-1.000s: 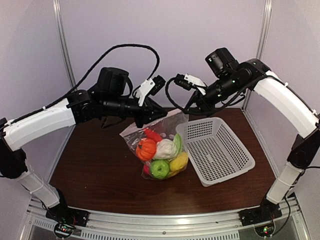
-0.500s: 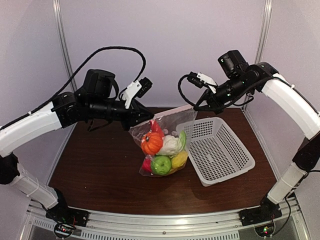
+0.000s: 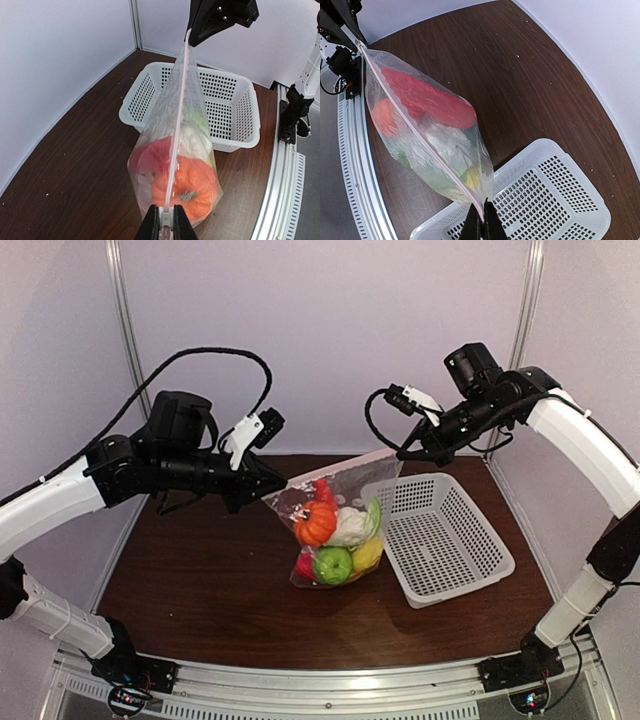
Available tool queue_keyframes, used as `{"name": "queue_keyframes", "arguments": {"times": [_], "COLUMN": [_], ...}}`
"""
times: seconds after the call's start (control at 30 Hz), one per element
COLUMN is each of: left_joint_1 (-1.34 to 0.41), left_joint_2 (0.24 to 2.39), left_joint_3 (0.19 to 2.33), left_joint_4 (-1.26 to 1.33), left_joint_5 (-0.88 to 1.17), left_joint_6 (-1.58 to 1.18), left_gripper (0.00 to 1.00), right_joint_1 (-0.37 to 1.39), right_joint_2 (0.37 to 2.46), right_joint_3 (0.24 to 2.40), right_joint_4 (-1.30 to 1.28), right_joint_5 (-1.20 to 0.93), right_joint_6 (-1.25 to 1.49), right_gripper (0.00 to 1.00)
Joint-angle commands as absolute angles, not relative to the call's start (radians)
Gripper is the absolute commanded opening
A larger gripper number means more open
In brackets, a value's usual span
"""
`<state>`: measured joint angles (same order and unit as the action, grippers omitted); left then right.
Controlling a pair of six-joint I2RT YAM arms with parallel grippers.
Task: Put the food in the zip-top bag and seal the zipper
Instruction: Zip the zipper of the food storage bag, then place the zipper food storage bag at the center of the board.
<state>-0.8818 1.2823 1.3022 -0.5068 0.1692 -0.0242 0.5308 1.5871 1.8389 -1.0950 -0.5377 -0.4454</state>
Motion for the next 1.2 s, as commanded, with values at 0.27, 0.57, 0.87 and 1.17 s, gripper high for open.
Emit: {"name": "queue_keyframes", "arguments": {"times": [0.27,0.57,0.87,1.17], "left_joint_1": [-0.846,-0.717,-0.612,-0.614], "left_joint_2": [1.203,1.27,1.399,1.275], "left_joint_3": [1.243,1.286,1.461,1.175], "left_joint_4": [-0.543,-0.444,-0.408,-0.439], "left_joint_5": [0.131,0.114,0.167,0.507], "left_joint_6": [-0.015,-0.011,0.064,-0.027], "left_gripper": [0.03,0.03,0.04,0.35], "right_joint_1": [0.499,0.501,0.501,0.603], "right_joint_2": [1.559,1.769,1.99,1.678], "right_joint_3": [1.842,2.055,2.349,1.666], "right_joint_4": [-1.067,-1.024,-0.909,-0.745], "right_joint_5": [-0.491,-0.541,-0.595,-0.734], "right_joint_6": [-0.433,-0.425,-0.404,-0.469], "right_gripper": [0.0,0.0,0.0,0.14]}}
